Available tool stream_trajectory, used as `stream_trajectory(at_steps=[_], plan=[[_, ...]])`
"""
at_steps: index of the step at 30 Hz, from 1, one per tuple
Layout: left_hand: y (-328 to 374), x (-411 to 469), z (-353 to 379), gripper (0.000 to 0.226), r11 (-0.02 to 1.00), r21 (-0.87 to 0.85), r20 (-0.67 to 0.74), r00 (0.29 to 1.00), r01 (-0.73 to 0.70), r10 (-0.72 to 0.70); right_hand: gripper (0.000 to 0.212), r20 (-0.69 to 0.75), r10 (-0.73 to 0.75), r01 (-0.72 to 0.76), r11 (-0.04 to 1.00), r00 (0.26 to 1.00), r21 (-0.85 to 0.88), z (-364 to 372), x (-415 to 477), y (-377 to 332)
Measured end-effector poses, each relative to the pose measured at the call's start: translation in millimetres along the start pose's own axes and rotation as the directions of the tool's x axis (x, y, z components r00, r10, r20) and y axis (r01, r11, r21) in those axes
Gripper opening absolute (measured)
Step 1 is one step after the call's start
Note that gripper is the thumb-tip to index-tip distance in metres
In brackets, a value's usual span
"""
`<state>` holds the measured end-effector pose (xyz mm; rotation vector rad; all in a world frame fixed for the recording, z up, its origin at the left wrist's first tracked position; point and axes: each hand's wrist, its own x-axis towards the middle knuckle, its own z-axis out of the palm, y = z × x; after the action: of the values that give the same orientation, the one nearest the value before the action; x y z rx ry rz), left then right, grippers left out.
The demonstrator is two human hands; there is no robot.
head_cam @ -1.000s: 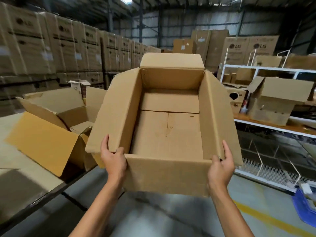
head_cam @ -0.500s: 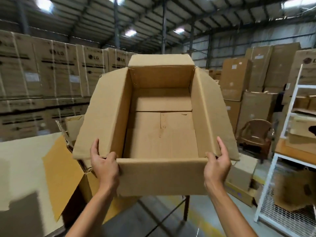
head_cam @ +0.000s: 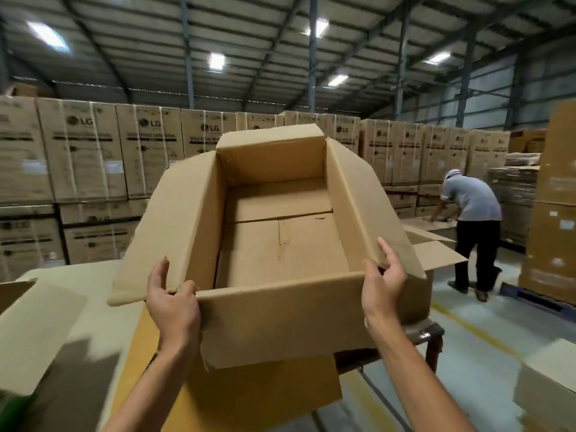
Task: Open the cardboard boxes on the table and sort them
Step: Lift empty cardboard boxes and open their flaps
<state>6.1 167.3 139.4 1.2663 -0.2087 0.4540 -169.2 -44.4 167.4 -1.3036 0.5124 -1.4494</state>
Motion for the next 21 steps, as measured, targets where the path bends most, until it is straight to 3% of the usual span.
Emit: stream_trajectory(at_steps=[5, 13, 21], plan=[[-13.4, 31.0, 20.3, 0.061, 1.000, 0.022, -0.075, 0.997, 0.003, -0.001, 0.044, 0.141, 0.057, -0.058, 0.998, 0.988, 0.002, 33.1, 39.4, 29.8], [-49.7, 104.9, 40.6, 0.052, 0.995, 0.092, -0.069, 0.997, 0.023, -0.017, 0.047, 0.232, 0.127, -0.099, 0.987, 0.964, -0.129, 111.9, 82.2, 85.3], [-124.5, 161.4, 57.7, 0.034, 0.964, 0.263, -0.038, 0.999, 0.044, -0.035, 0.047, 0.401, 0.315, -0.139, 0.901, 0.860, -0.411, 180.2, 127.6, 153.5]])
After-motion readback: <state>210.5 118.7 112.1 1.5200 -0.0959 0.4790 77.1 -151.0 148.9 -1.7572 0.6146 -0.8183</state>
